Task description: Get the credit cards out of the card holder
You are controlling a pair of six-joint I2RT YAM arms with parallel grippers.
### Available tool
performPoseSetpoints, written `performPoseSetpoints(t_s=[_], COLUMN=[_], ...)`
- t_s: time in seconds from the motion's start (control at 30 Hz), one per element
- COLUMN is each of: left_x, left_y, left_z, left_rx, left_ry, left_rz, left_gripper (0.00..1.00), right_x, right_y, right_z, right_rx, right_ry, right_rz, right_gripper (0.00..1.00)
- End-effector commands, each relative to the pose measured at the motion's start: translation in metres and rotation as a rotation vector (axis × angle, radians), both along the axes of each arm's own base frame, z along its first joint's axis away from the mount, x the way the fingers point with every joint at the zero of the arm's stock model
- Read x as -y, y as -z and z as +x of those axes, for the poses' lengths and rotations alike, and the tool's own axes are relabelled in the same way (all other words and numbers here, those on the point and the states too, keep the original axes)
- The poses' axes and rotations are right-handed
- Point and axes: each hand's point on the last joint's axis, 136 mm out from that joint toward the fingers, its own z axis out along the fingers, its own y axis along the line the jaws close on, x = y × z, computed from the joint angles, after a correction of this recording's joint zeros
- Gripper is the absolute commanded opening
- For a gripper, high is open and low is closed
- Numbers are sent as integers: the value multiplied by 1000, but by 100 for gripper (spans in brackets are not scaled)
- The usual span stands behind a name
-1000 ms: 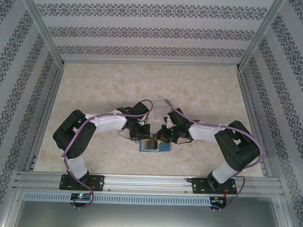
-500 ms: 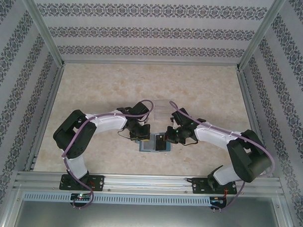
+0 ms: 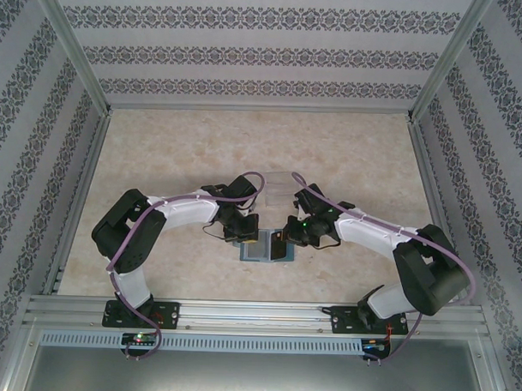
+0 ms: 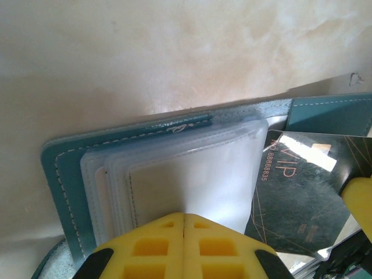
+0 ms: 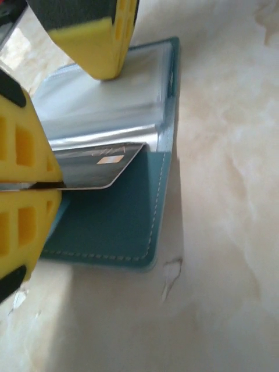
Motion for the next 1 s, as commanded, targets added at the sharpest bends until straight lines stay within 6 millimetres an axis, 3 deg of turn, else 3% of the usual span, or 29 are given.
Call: performPoseSetpoints(t_s=[0.0,0.27,0.57,0.73,0.97], left_x=[-10,-9,-8,-9,-7], left_y=[16,16,15,12,10], left_z=[-10,-9,-8,-6,-3], left_rx=[-40,-43,-35,-20,-12], left_ry=[10,11,9,11,16], left_rz=[73,71,67,72,70], left_gripper=[0,0,0,1,1], right_x=[-12,-14,-8,2,22], right_y=[-8,-10,-11,-28,-57], right_z=[-7,-17,-14,-4,18], right_rx=[-25,-55,-31,55,240], right_ry=[14,13,20,16,-64], right_rz=[69,96,61,35,-35], right_gripper=[18,20,8,0,0])
